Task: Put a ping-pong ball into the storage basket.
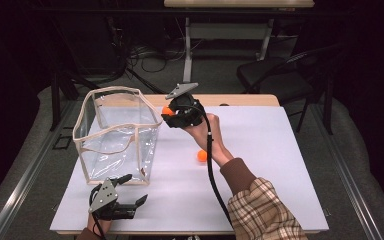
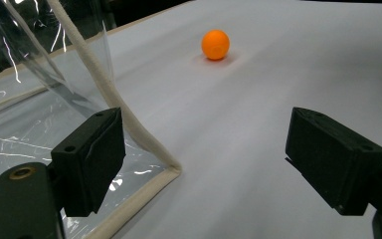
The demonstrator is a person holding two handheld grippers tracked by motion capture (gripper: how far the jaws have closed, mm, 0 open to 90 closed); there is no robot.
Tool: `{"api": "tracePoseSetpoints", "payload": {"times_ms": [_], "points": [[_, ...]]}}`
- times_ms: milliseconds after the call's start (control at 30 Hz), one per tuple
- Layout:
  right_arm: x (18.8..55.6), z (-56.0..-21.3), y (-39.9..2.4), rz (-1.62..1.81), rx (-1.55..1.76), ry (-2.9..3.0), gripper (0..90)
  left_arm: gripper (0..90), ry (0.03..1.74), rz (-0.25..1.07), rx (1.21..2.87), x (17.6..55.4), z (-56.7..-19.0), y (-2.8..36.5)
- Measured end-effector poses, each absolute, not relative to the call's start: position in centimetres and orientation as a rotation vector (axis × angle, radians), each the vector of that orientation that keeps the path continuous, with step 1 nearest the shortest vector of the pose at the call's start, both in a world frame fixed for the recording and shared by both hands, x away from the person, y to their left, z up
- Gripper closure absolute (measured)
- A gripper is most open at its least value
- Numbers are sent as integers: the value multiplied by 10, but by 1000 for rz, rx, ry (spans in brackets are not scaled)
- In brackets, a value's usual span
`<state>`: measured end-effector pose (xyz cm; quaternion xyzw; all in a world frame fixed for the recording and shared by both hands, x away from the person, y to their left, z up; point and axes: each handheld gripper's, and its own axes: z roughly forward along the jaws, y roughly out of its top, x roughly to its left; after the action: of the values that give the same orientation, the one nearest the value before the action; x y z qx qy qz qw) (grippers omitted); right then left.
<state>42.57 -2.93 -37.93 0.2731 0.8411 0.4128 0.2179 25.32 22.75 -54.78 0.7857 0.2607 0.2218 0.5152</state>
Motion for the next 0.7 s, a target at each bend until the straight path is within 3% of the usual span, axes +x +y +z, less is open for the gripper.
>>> {"api": "tracePoseSetpoints", "payload": {"times_ms": [700], "points": [[431,-373,-19,1144,749,2331,508,159,628,538,1886,253,-548,227]]}}
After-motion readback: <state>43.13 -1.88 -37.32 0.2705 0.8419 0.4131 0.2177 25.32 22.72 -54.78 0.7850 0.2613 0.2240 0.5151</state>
